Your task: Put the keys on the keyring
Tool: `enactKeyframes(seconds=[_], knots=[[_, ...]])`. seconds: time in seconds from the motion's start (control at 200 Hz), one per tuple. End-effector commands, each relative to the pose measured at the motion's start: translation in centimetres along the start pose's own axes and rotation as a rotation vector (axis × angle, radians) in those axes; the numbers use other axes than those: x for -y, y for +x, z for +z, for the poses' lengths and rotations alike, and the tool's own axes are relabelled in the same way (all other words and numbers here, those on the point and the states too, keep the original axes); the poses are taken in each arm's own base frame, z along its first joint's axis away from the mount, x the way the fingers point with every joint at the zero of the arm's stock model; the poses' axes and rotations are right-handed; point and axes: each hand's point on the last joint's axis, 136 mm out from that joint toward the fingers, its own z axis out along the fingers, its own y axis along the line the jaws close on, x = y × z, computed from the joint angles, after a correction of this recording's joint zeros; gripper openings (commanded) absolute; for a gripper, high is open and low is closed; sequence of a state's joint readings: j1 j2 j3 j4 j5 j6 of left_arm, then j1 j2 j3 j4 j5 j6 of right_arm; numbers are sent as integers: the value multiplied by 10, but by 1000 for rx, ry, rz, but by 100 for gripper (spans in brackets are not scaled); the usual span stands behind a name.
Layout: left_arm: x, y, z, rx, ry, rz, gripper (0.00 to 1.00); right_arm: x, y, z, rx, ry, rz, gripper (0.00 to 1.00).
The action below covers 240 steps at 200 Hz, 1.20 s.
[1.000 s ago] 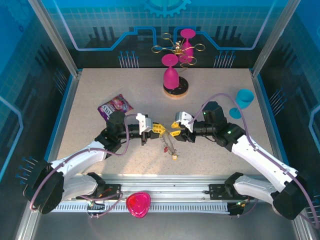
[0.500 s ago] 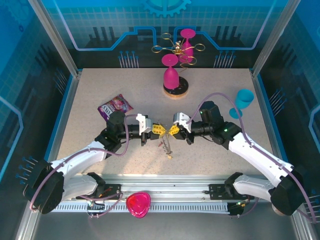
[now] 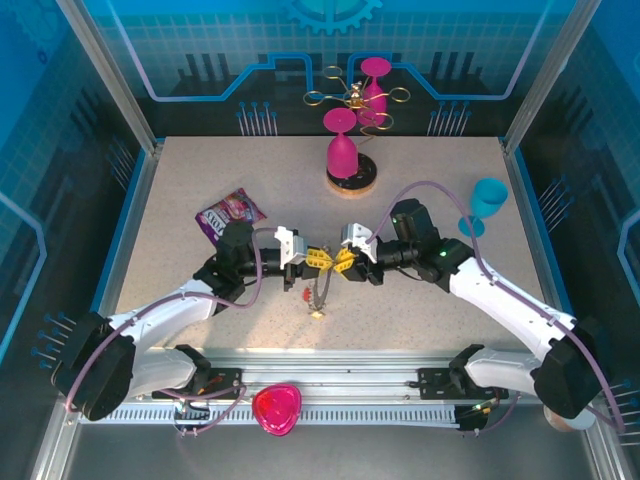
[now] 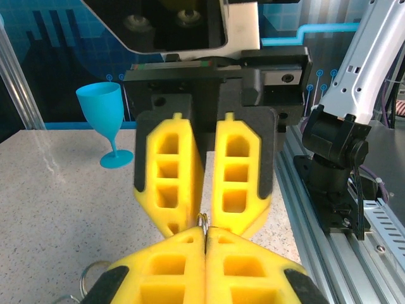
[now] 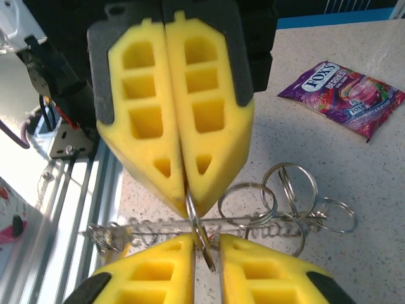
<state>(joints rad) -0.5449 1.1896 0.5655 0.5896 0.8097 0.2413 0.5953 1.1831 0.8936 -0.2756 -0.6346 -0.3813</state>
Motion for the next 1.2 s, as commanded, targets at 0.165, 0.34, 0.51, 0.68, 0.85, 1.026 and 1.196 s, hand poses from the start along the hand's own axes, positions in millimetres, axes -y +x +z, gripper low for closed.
enactKeyframes(seconds=[0.165, 0.34, 0.51, 0.68, 0.85, 1.026, 1.196], knots=[[0, -17, -1, 55, 14, 79, 0, -4, -12, -11, 63, 34, -52, 32], [0, -19, -1, 62, 15, 78, 0, -3, -15, -7, 71, 13, -49, 26], [0, -21, -1, 70, 16, 75, 0, 0, -20, -4, 90, 9, -52, 17], [-2, -19, 0, 68, 5, 66, 0, 0, -20, -2, 92, 3, -50, 0], [-17, -8, -8, -3, -91, 22, 22, 6, -21, -9, 45, 53, -69, 0], [-18, 10, -14, -147, -118, 26, 32, 8, -6, -5, -110, 74, -94, 0], [-17, 12, -14, -178, -102, 29, 33, 11, 6, 2, -270, 95, -139, 0]])
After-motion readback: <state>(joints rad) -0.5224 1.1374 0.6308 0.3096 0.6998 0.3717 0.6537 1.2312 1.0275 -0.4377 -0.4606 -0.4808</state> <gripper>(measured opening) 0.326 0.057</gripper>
